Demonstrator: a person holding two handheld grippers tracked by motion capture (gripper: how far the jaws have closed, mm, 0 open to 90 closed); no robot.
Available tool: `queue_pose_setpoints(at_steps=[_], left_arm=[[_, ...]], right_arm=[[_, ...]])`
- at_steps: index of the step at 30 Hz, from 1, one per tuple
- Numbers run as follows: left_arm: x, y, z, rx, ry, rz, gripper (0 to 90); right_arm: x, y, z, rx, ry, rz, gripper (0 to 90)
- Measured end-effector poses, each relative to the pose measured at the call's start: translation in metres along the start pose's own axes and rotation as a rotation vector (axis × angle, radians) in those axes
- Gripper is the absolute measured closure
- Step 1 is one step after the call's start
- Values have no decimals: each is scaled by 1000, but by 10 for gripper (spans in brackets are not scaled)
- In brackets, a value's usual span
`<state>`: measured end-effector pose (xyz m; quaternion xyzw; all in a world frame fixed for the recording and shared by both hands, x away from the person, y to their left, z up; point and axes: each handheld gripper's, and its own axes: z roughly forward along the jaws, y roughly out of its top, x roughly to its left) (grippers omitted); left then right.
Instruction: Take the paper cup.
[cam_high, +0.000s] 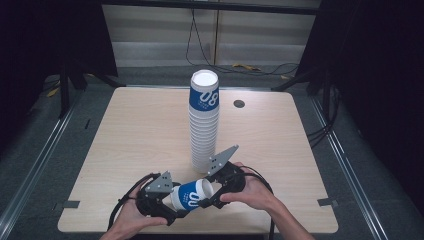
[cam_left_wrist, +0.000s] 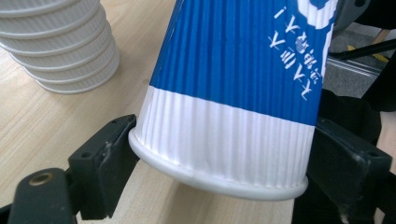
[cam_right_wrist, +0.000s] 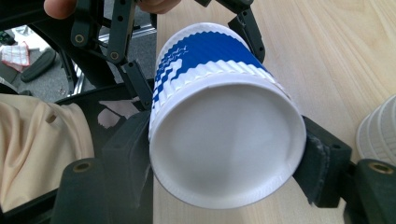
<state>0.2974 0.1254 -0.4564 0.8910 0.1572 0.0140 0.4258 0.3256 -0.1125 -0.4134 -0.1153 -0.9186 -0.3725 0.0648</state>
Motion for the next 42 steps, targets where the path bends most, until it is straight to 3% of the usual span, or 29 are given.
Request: queue_pose_setpoints(at_steps=[10,13,19,25,32,42], left_arm=[[1,-2,-1,-16,-15,-8,146],[1,-1,0,6,-16,8,144],[4,2,-7,-56,-22,-6,158],[6,-1,-14,-95,-2,-29,157],[8,-2,-20,-157,-20,-41,157],[10,-4,-24,-208,-27,-72,157]], right_arm=[[0,-1,-2,0,-4,-3,295],[0,-1,0,16,-2,-10,296],[1,-2,6,60,1,-12,296],[-1,-4,0,27,-21,0,296],[-3,-14,-10,-28,-69,37,295],[-3,-30,-16,-163,-81,87,294]])
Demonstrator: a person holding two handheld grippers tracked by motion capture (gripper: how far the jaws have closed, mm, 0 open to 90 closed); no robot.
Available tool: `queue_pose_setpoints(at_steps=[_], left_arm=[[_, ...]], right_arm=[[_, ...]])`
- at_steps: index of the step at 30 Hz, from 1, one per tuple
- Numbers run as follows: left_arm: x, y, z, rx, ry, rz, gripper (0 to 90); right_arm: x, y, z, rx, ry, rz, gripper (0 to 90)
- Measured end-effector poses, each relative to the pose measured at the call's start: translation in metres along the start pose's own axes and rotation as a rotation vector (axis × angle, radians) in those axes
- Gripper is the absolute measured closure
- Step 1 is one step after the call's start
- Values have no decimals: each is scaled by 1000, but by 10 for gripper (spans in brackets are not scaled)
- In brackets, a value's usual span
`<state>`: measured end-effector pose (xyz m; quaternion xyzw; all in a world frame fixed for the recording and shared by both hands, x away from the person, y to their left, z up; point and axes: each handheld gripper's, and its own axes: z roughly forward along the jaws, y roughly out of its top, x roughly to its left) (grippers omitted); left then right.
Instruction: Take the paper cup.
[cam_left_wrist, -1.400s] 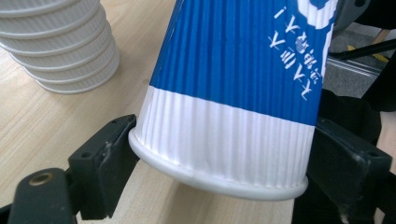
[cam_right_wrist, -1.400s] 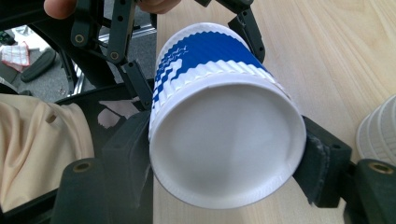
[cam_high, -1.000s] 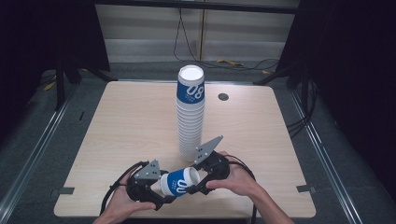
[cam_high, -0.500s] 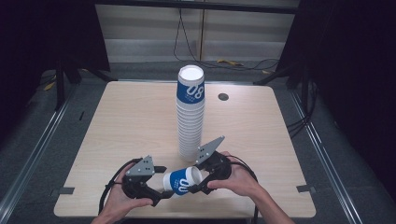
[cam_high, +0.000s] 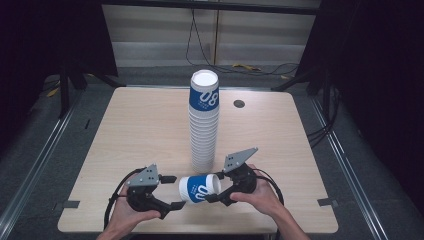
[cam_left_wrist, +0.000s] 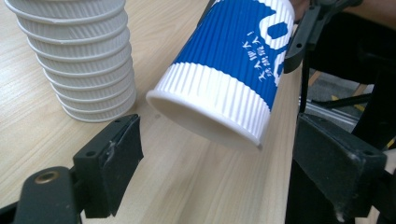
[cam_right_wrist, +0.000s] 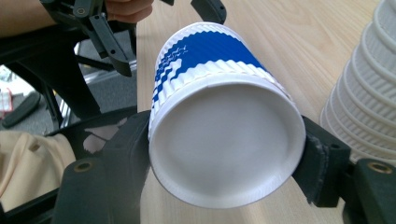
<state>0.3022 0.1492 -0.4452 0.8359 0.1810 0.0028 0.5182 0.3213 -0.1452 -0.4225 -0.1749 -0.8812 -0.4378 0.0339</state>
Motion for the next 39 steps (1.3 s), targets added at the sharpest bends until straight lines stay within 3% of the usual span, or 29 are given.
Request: queue_pose_setpoints(at_steps=[9,18,30,39], left_arm=[[0,-1,-1,-45,-6,-30,165],[1,-1,-2,-102,-27,-45,163],[0,-1,-2,-145,-48,-61,158],[0,-1,2,-165,-73,-74,154]], right_arm=[[-1,-12,0,-98,31,42,294],[-2,-21,5,-148,76,68,294],[1,-21,10,-185,133,60,294],[2,-21,12,-214,150,44,295]])
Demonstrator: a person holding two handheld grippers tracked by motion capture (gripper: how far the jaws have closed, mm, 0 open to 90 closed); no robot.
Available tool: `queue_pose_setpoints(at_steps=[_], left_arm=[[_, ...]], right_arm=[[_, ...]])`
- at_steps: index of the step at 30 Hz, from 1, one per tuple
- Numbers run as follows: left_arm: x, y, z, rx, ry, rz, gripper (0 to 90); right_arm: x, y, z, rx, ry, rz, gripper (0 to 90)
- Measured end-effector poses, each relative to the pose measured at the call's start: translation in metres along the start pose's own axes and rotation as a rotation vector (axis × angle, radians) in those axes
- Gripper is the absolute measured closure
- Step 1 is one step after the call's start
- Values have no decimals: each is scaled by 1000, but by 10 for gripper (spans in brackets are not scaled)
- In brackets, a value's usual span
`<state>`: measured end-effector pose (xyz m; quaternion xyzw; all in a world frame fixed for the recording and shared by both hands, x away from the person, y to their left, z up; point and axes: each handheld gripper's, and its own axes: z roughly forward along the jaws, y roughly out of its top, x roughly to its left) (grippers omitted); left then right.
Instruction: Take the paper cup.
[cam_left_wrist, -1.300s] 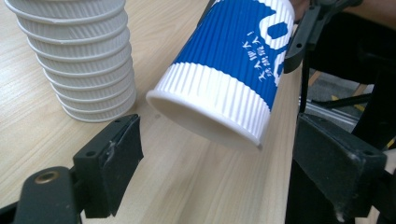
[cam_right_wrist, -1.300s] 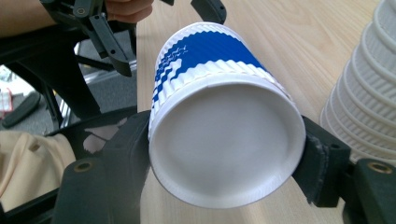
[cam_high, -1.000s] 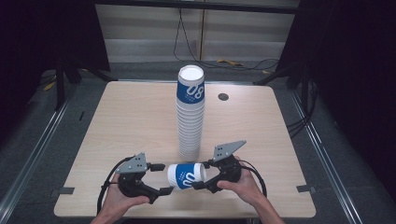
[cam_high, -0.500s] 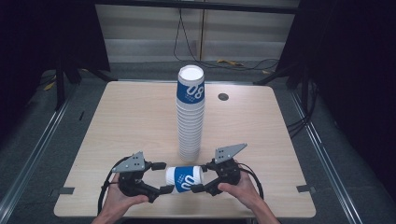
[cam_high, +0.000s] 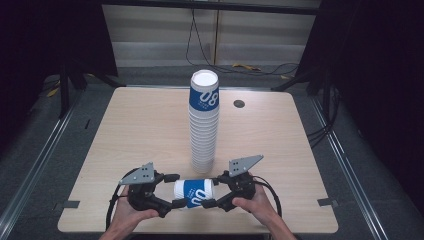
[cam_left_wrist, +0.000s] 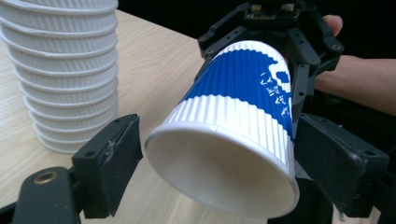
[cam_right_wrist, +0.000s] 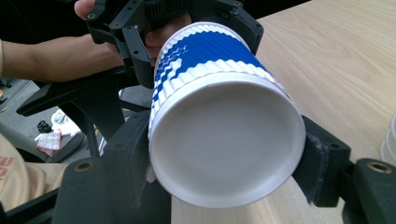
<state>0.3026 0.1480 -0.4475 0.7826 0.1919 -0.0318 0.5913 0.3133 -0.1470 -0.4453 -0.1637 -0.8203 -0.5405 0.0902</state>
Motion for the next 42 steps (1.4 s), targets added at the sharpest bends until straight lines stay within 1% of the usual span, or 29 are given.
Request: queue_pose_setpoints(at_steps=[2,4,8,9,12,14,16,17,21,22,23,25,30,36,42], left_arm=[[-1,0,1,2,-2,2,150],[-2,0,2,3,5,7,141],[-2,0,2,-1,7,0,127],[-1,0,2,-6,5,-3,126],[0,-1,1,-14,-2,-9,123],[1,-1,0,-27,-10,-26,123],[1,-1,0,-33,-14,-30,123],[2,-1,0,-36,-17,-33,122],[2,-1,1,-30,-17,-40,113],[2,-1,1,-22,-16,-42,109],[2,-2,1,-27,-14,-43,108],[2,-1,0,-32,-12,-38,108],[2,-1,0,-22,-13,-37,109],[2,-1,1,-11,-9,-38,117],[2,-1,1,-7,-15,-31,123]], right_arm=[[0,0,1,-4,-1,-3,295],[0,-1,1,-11,5,-3,295],[0,0,2,-29,8,0,295],[-1,-1,3,-45,12,4,296],[0,-1,4,-57,15,5,295],[0,-1,4,-69,19,7,296],[0,-1,4,-75,19,6,296],[0,-1,3,-87,19,8,296],[0,-1,4,-97,19,7,297],[0,-1,4,-104,17,9,297],[0,-1,5,-106,17,8,297],[0,-1,5,-111,15,9,297],[0,-1,4,-138,16,17,297],[-1,-1,5,-134,17,25,296],[-1,-1,4,-122,19,18,293]])
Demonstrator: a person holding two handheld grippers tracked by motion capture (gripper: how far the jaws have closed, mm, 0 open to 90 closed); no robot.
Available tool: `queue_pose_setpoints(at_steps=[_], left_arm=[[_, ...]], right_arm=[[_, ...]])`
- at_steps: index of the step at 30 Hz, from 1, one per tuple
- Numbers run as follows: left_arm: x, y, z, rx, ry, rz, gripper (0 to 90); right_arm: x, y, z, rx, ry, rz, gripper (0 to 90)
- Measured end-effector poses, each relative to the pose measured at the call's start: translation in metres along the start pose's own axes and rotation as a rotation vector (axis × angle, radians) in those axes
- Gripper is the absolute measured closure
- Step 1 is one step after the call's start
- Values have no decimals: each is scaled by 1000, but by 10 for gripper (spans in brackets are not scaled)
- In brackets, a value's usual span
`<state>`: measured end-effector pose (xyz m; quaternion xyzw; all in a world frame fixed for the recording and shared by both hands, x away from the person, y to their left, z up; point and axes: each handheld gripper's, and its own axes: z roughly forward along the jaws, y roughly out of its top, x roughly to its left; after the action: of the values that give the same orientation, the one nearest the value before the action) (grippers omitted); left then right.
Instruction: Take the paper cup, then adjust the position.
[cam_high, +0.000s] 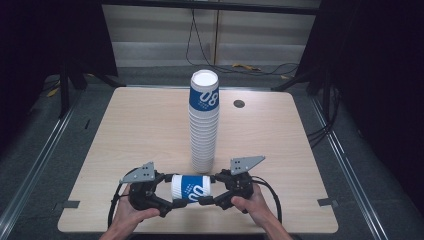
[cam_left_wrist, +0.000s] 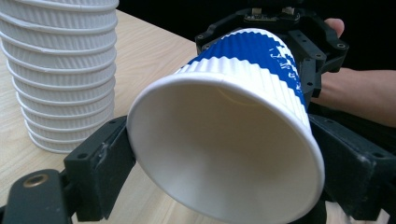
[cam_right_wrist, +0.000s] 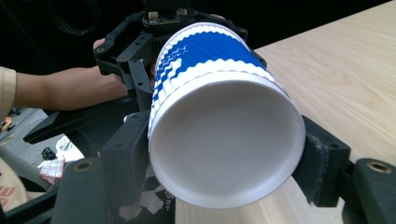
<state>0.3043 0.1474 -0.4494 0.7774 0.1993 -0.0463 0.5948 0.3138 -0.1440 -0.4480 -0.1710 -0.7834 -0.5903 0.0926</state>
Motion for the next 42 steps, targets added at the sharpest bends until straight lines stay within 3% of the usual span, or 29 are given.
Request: queue_pose_setpoints(at_steps=[8,11,21,30,34,42], left_arm=[[0,-1,1,22,-1,14,122],[0,0,0,19,-1,17,139],[4,1,-4,19,10,17,151],[6,2,-8,30,26,17,152],[6,3,-12,19,54,9,153],[9,7,-22,58,94,13,152]], right_arm=[[1,1,0,47,-9,-9,283],[1,1,0,57,-25,-3,240],[2,1,-2,60,-67,9,157],[1,1,-3,64,-93,14,137],[2,1,-6,71,-130,14,136],[4,-5,-16,70,-176,24,136]])
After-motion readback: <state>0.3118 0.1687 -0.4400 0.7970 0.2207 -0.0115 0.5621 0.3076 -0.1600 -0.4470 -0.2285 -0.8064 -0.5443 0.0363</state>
